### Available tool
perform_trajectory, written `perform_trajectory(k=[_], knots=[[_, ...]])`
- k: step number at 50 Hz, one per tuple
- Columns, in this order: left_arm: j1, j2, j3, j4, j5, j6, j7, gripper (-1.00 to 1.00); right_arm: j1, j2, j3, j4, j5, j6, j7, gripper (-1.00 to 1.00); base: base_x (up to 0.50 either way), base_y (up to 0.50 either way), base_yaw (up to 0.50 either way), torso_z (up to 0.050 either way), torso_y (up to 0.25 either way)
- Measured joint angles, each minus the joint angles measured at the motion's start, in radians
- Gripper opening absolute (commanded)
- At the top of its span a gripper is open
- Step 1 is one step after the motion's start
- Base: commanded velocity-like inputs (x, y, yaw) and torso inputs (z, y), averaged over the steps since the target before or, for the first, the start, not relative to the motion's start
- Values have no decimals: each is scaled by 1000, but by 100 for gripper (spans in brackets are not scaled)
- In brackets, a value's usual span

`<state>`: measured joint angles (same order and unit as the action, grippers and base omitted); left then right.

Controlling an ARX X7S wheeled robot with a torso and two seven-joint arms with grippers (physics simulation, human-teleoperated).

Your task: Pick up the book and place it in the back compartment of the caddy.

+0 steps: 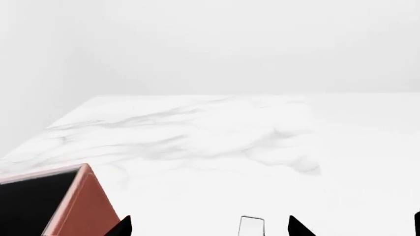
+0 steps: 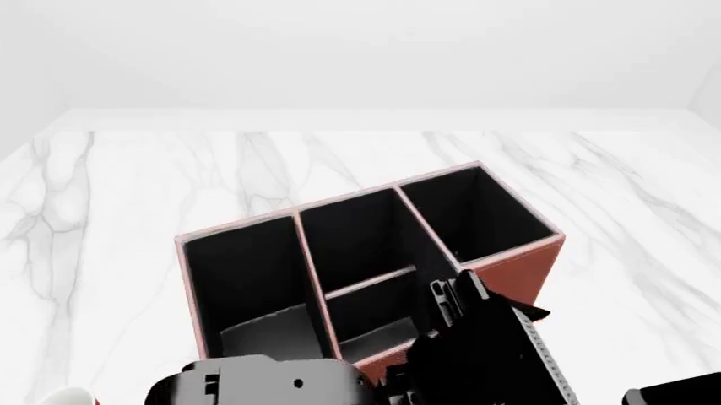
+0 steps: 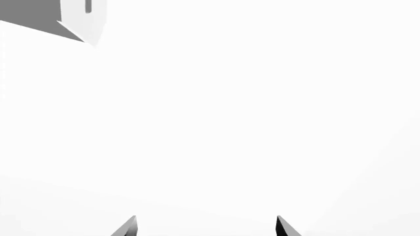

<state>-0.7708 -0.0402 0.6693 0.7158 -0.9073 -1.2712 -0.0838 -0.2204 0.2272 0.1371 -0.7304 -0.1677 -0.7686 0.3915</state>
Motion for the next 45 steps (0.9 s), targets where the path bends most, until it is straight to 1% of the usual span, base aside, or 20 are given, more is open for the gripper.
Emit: perform_trajectory(k=[7,16,24,35,45], knots=[[-54,-22,80,-16,14,44,10,100,-1,5,-4,3,2,-2,5,100,0,0,0,0,0],[-145,-75,238,-28,122,131,63,100,-1,12,-10,8,6,-2,11,100,0,0,0,0,0],[-215,-107,334,-41,206,200,104,100,-1,18,-16,14,11,-2,16,100,0,0,0,0,0],[-260,-122,391,-105,284,292,140,100,-2,26,-25,21,15,-3,23,100,0,0,0,0,0],[-250,-106,370,-192,289,358,152,100,-3,31,-32,26,16,-4,28,100,0,0,0,0,0]])
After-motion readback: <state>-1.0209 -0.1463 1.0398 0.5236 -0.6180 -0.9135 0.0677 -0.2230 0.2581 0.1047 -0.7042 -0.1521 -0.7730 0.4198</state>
